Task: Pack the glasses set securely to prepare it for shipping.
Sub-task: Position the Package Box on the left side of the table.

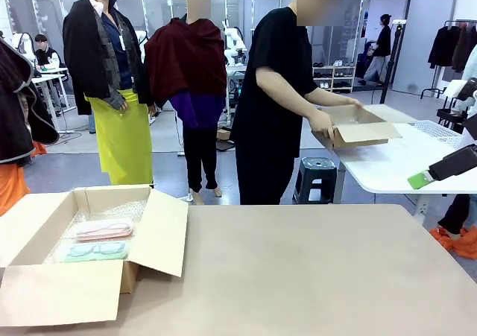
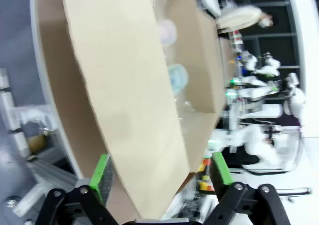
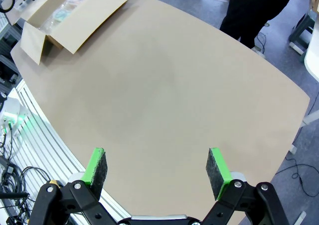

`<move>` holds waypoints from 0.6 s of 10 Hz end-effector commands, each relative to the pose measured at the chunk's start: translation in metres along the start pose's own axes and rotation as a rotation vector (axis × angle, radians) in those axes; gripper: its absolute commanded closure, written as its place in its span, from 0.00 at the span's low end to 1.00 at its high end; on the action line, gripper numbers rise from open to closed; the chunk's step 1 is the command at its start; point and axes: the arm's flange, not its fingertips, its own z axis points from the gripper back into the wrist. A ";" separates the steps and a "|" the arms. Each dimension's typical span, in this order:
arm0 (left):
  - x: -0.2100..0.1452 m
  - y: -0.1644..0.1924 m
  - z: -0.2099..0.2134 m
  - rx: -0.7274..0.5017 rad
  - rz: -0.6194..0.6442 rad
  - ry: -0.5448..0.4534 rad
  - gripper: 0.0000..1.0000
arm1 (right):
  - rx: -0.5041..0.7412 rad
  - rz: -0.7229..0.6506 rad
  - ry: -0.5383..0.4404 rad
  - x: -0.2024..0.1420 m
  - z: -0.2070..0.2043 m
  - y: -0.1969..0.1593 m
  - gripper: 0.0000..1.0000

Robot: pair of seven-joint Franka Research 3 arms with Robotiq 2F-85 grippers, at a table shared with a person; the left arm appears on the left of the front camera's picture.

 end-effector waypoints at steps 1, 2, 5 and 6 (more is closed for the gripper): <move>-0.027 -0.044 0.000 0.270 -0.159 -0.065 0.00 | -0.012 -0.004 0.003 0.000 -0.001 0.002 0.00; -0.026 -0.062 0.004 0.377 -0.314 -0.082 0.00 | -0.012 -0.004 0.003 0.000 -0.001 0.002 0.00; -0.037 -0.109 0.002 0.499 -0.584 -0.117 0.00 | -0.012 -0.004 0.003 0.000 -0.001 0.002 0.00; -0.041 -0.116 0.001 0.544 -0.629 -0.123 0.00 | -0.012 -0.004 0.003 0.000 -0.001 0.002 0.00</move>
